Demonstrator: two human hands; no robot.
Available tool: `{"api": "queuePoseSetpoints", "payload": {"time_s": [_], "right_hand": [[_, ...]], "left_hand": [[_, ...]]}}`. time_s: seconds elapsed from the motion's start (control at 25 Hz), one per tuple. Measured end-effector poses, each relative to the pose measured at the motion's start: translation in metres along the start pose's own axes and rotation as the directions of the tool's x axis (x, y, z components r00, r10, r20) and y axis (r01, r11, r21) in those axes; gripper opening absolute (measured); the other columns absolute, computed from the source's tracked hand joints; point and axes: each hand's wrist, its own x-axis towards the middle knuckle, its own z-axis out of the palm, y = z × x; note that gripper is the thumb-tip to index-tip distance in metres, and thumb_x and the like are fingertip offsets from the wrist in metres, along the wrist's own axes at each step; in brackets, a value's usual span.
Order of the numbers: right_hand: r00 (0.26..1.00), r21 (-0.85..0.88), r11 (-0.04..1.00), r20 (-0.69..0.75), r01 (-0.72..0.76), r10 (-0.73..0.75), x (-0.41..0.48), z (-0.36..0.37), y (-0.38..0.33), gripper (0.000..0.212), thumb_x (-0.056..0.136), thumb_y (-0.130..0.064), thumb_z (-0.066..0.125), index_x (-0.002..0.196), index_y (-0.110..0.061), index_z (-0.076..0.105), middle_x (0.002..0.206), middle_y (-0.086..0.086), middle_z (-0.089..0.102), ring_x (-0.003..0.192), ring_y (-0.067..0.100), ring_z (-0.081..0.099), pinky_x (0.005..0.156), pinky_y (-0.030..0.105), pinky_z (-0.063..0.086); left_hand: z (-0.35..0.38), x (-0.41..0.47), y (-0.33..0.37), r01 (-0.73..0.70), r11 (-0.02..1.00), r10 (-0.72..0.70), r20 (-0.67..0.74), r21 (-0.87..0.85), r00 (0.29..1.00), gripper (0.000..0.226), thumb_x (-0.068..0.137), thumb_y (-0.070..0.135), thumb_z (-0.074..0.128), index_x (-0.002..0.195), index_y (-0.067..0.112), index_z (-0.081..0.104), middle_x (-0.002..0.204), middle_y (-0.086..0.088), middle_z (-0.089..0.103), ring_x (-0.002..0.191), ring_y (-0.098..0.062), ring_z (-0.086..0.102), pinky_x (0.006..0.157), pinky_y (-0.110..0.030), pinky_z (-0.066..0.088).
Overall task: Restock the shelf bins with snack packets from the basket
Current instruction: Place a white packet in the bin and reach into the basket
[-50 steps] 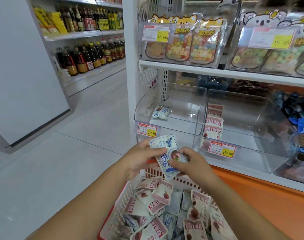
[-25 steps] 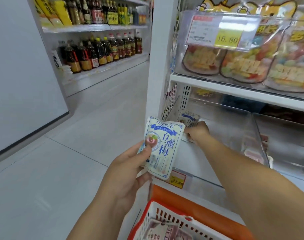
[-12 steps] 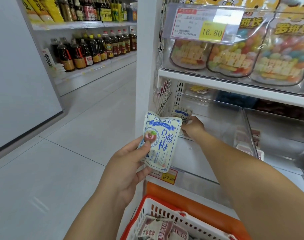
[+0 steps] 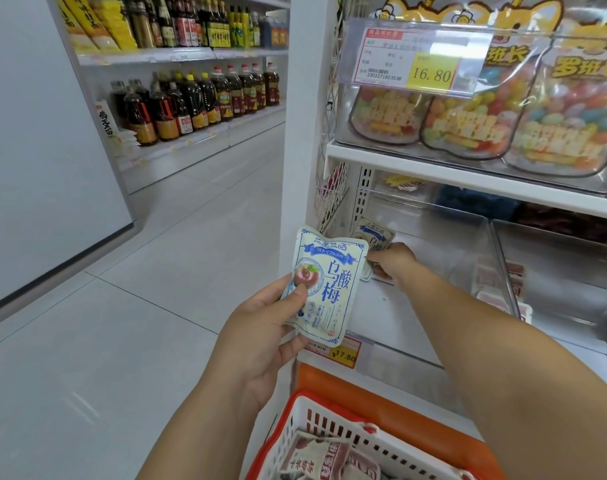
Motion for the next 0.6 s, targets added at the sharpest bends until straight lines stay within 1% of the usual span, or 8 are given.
{"api": "queuePoseSetpoints", "payload": {"time_s": [0.12, 0.24, 0.32, 0.36, 0.44, 0.48, 0.52, 0.6], "right_hand": [[0.996, -0.034, 0.997, -0.058, -0.068, 0.066, -0.001, -0.003, -0.003, 0.025, 0.084, -0.021, 0.074, 0.091, -0.002, 0.060, 0.072, 0.011, 0.059, 0.053, 0.017, 0.050, 0.050, 0.025, 0.046], [0.972, -0.037, 0.994, -0.220, -0.098, 0.088, -0.024, -0.012, -0.016, 0.049, 0.091, -0.042, 0.059, 0.114, 0.000, 0.057, 0.086, 0.012, 0.060, 0.056, 0.020, 0.050, 0.059, 0.030, 0.046], [0.993, 0.193, 0.980, -0.098, -0.044, 0.064, -0.068, -0.020, -0.030, 0.054, 0.098, -0.052, 0.042, 0.114, -0.003, 0.058, 0.082, 0.010, 0.061, 0.059, 0.021, 0.052, 0.056, 0.031, 0.044], [0.997, 0.310, 0.950, 0.077, -0.047, 0.025, -0.100, -0.027, -0.035, 0.057, 0.099, -0.056, 0.036, 0.107, -0.005, 0.060, 0.078, 0.009, 0.063, 0.061, 0.021, 0.054, 0.057, 0.030, 0.044], [0.905, 0.338, 0.940, 0.412, -0.040, -0.109, -0.161, -0.038, -0.035, 0.055, 0.096, -0.057, 0.039, 0.103, -0.009, 0.065, 0.081, 0.008, 0.071, 0.072, 0.022, 0.064, 0.067, 0.034, 0.049], [0.848, 0.269, 0.963, 0.509, 0.011, -0.152, -0.178, -0.040, -0.032, 0.043, 0.095, -0.049, 0.049, 0.107, -0.012, 0.066, 0.090, 0.007, 0.074, 0.080, 0.021, 0.067, 0.075, 0.034, 0.051], [0.830, 0.211, 0.976, 0.532, 0.061, -0.167, -0.182, -0.043, -0.029, 0.028, 0.093, -0.035, 0.060, 0.108, -0.013, 0.067, 0.097, 0.006, 0.075, 0.085, 0.019, 0.068, 0.078, 0.033, 0.051], [0.919, 0.195, 0.980, 0.377, 0.045, -0.117, -0.166, -0.045, -0.034, 0.010, 0.086, -0.012, 0.070, 0.095, -0.012, 0.066, 0.093, 0.006, 0.073, 0.079, 0.017, 0.065, 0.069, 0.027, 0.048]], "left_hand": [[0.001, 0.001, -0.001, 0.007, 1.000, -0.007, 0.007, -0.007, 1.000, 0.029, 0.087, 0.033, 0.067, 0.116, 0.029, 0.068, 0.098, -0.001, 0.076, 0.092, -0.013, 0.073, 0.077, -0.032, 0.057], [0.005, 0.001, -0.002, 0.005, 1.000, -0.005, 0.013, -0.021, 1.000, 0.031, 0.086, 0.033, 0.068, 0.116, 0.028, 0.068, 0.098, -0.001, 0.076, 0.089, -0.011, 0.073, 0.071, -0.029, 0.058], [0.008, 0.001, -0.001, -0.010, 1.000, 0.010, 0.006, -0.023, 1.000, 0.033, 0.083, 0.037, 0.070, 0.115, 0.028, 0.068, 0.098, 0.000, 0.076, 0.087, -0.010, 0.073, 0.066, -0.026, 0.058], [0.011, 0.000, -0.001, -0.017, 1.000, 0.017, 0.003, -0.025, 1.000, 0.033, 0.082, 0.037, 0.070, 0.113, 0.027, 0.069, 0.097, 0.001, 0.076, 0.087, -0.010, 0.073, 0.064, -0.025, 0.058], [0.018, -0.001, 0.000, -0.041, 0.999, 0.041, 0.007, -0.006, 0.999, 0.032, 0.080, 0.037, 0.070, 0.111, 0.027, 0.069, 0.096, 0.001, 0.076, 0.085, -0.011, 0.073, 0.060, -0.024, 0.057], [0.022, 0.000, -0.001, -0.062, 0.998, 0.062, 0.009, 0.011, 0.998, 0.033, 0.079, 0.037, 0.070, 0.110, 0.028, 0.070, 0.095, 0.002, 0.076, 0.084, -0.011, 0.073, 0.061, -0.025, 0.057], [0.026, 0.000, -0.002, -0.091, 0.995, 0.091, 0.003, 0.037, 0.996, 0.033, 0.079, 0.037, 0.070, 0.111, 0.028, 0.069, 0.096, 0.003, 0.076, 0.085, -0.010, 0.073, 0.064, -0.027, 0.059], [0.028, 0.003, -0.008, -0.219, 0.945, 0.243, -0.071, 0.243, 0.967, 0.031, 0.089, 0.034, 0.065, 0.120, 0.032, 0.065, 0.109, 0.010, 0.071, 0.093, -0.007, 0.070, 0.073, -0.025, 0.058]]}}
